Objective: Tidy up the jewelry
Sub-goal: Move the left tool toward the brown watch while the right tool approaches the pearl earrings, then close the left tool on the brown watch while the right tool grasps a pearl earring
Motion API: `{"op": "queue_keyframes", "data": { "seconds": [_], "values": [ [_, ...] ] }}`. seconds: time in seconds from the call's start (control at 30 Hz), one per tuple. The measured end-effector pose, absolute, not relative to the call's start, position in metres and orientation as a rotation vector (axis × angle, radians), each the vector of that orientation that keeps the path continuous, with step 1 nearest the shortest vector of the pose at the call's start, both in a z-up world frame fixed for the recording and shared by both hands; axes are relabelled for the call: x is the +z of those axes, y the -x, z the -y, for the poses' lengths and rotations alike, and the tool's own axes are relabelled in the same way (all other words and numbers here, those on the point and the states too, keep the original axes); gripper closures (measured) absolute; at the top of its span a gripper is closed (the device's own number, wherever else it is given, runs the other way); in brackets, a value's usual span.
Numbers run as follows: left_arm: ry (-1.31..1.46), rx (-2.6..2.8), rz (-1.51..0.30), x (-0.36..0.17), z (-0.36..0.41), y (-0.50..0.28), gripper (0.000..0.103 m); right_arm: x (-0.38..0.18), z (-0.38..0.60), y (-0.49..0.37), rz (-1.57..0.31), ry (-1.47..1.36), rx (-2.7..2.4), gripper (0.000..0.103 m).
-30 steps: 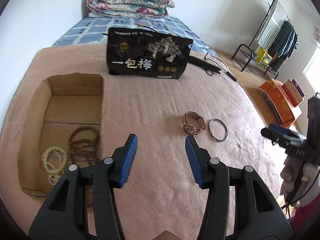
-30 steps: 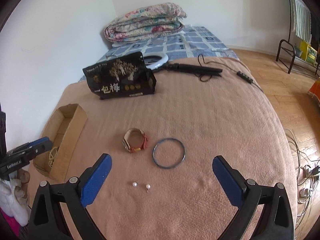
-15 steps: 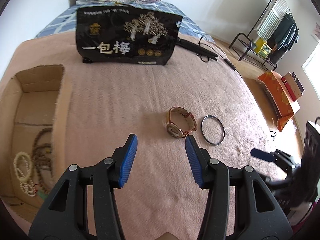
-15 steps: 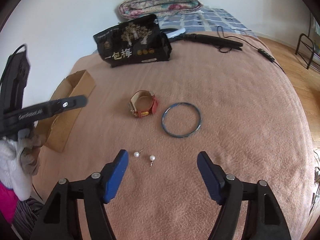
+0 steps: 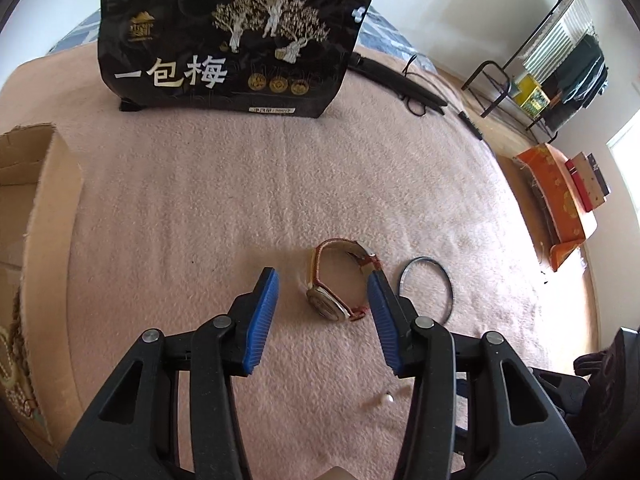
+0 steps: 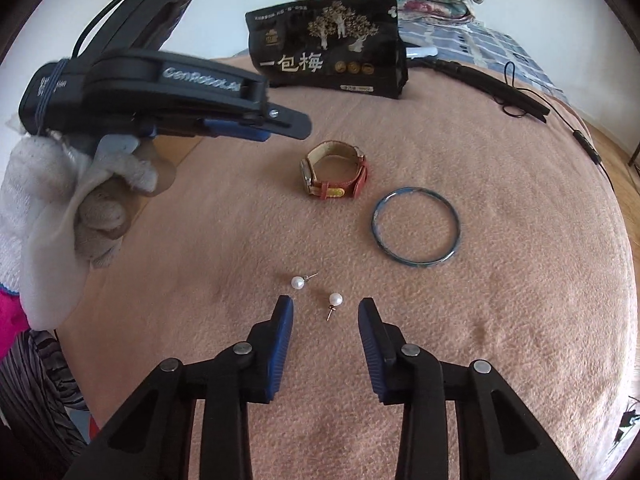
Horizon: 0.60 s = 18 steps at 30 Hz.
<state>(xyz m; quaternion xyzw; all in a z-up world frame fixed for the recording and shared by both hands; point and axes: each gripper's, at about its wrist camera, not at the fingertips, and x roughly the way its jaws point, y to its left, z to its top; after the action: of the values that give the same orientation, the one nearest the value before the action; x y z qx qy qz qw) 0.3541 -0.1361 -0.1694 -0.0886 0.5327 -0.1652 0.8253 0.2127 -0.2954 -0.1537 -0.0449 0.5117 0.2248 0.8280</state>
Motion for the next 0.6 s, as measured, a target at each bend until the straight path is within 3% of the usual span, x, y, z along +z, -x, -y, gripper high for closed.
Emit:
{"op": "queue_keyframes", "data": {
  "seconds": [0.47,0.6],
  "values": [
    [0.176,-0.34,-1.189,-0.197,0.139,-0.373,0.064,-0.168,0.293,-0.224,-1.107,0.11,0.485,0.078],
    [0.158,-0.342,-1.205,-0.203,0.143,-0.377,0.072,-0.172,0.288,-0.223,-1.113,0.132,0.496,0.08]
  ]
}}
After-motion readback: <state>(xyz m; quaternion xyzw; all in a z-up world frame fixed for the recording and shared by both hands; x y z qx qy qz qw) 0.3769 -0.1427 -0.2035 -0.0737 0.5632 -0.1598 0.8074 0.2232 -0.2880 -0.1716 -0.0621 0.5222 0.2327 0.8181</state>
